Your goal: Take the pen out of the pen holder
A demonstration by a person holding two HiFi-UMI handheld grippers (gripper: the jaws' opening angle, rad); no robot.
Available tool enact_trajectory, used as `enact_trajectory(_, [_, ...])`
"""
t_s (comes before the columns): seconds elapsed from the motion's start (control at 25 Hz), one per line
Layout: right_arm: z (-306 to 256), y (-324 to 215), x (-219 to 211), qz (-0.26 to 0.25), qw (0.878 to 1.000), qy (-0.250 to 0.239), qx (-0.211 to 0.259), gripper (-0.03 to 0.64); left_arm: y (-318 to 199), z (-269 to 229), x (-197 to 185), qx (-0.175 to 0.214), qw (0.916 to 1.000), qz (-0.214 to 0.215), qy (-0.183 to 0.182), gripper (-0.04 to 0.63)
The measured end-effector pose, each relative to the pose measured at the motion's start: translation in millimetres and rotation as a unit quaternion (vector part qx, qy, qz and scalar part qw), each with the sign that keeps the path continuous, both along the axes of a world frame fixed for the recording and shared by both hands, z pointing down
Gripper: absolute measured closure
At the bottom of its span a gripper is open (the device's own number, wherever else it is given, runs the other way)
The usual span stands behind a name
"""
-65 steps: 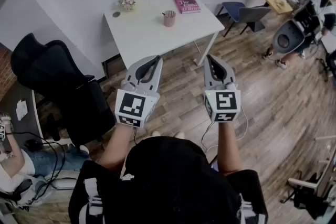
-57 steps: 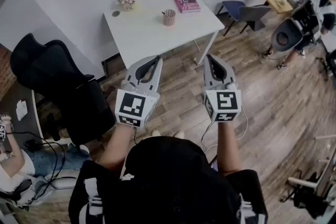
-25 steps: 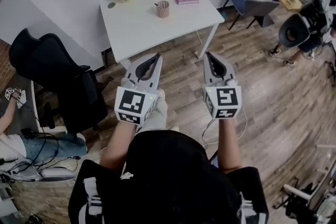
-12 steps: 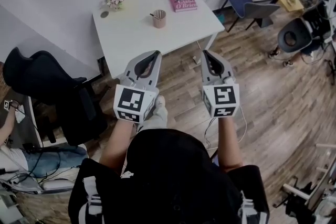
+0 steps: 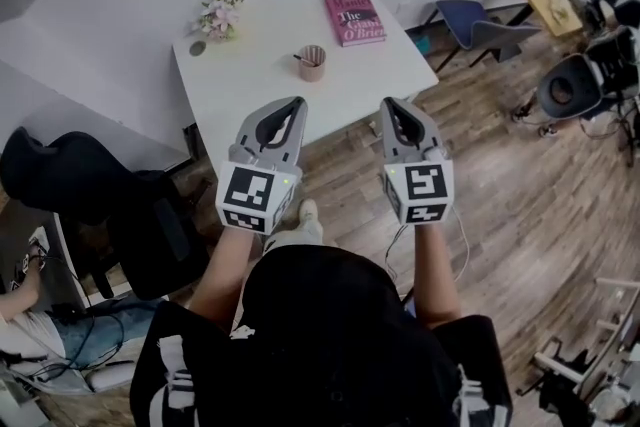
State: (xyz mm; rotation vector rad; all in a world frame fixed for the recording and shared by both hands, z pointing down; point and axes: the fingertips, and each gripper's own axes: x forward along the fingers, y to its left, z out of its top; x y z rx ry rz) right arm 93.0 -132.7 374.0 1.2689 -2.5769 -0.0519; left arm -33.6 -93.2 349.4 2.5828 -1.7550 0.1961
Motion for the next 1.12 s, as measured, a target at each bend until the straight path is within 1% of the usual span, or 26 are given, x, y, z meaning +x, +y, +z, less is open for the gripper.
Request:
enact_trajectory(0.16, [7, -26, -22, 0.002, 1.0, 0.018, -0.018, 0.583, -32, 1, -22, 0.001, 1.0, 0.003, 0.006, 0.58])
enact_trajectory(0.28, [8, -48, -39, 0.003, 1.0, 0.017, -0.008, 0.583, -53, 4, -38, 0.0, 0.9999, 0.007, 0.011, 0.58])
enact_trajectory(0.4, [13, -66, -55, 0.003, 1.0, 0.023, -0.01, 0.583, -72, 7, -53, 0.0, 0.9999, 0.011, 0.013, 0.578])
enact_trajectory(0.64, [33, -92, -75, -0.003, 0.999, 0.049, -0.025, 0.583, -100, 29, -73, -0.022, 0.9995, 0.011, 0.018, 0.578])
enact_trajectory(0.88, [58, -113, -95, -0.033, 0.995, 0.071, -0.056, 0.583, -121, 41, -84, -0.036, 0.9991, 0.006, 0.022, 0.578])
enact_trajectory(1.12, [83, -138, -117, -0.086, 0.988, 0.098, -0.077, 0.581, -145, 48, -94, -0.046, 0.9985, -0.022, 0.021, 0.578])
